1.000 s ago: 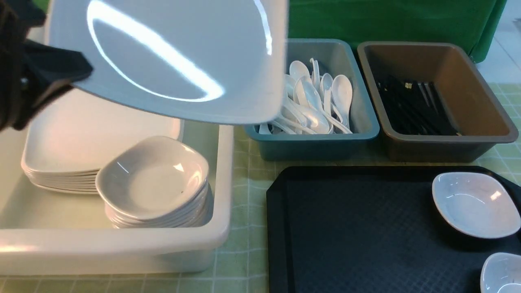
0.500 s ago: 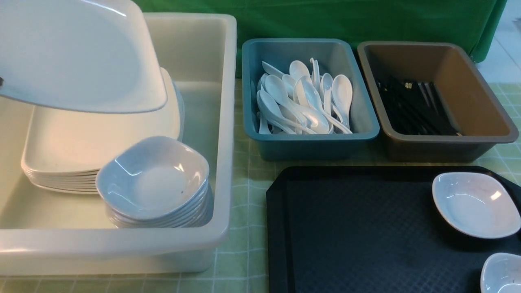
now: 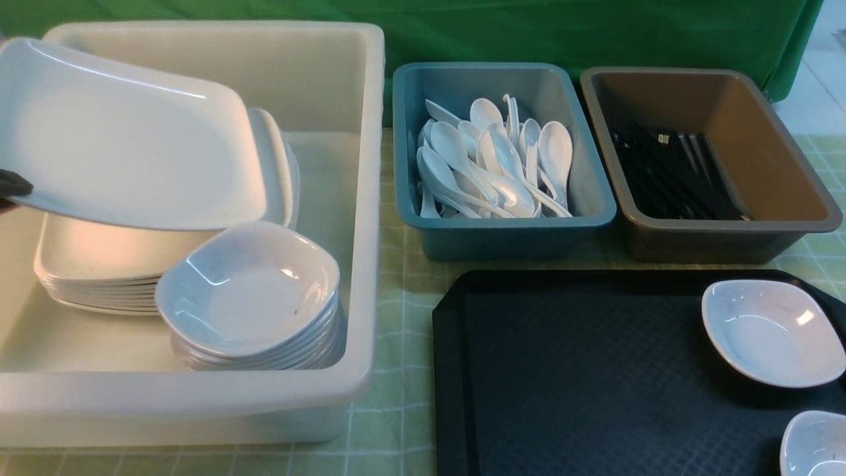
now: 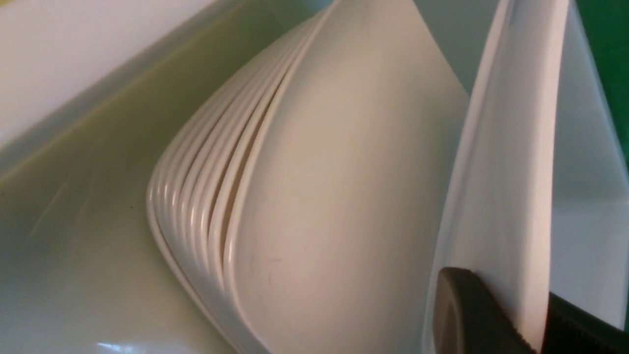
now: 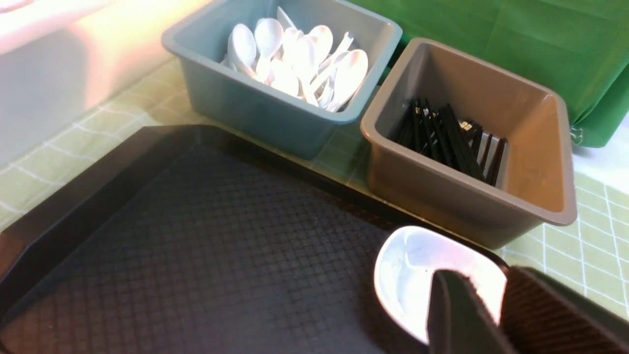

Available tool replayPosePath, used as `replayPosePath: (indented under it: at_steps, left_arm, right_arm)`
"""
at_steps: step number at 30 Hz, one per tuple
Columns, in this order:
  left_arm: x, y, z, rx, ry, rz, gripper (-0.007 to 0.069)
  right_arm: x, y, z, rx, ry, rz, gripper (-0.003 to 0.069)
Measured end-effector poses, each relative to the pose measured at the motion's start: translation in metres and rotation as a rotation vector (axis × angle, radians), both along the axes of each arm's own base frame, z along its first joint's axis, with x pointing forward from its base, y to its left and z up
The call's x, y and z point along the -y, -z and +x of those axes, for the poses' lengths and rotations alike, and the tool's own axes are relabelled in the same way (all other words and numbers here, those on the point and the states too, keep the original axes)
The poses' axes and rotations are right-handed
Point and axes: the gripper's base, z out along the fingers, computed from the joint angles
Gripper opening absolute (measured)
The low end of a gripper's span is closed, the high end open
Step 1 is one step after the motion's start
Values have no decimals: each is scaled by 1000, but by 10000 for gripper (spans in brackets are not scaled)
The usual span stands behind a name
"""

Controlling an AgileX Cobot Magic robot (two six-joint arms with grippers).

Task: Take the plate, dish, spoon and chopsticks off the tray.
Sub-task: Use the left arm to put the plate into the large storage box on the left

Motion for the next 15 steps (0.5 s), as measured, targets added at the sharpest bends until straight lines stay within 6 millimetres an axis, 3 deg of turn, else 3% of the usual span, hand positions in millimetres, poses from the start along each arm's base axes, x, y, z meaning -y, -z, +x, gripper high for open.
replayPosePath:
  at_steps: [10, 15]
  left_arm:
    - [-3, 29, 13, -98, 27, -67, 11]
    - [-3, 34, 14, -119, 46, -70, 11]
  right_arm:
    - [0, 0, 0, 0, 0, 0, 147]
    - [0, 0, 0, 0, 0, 0, 152]
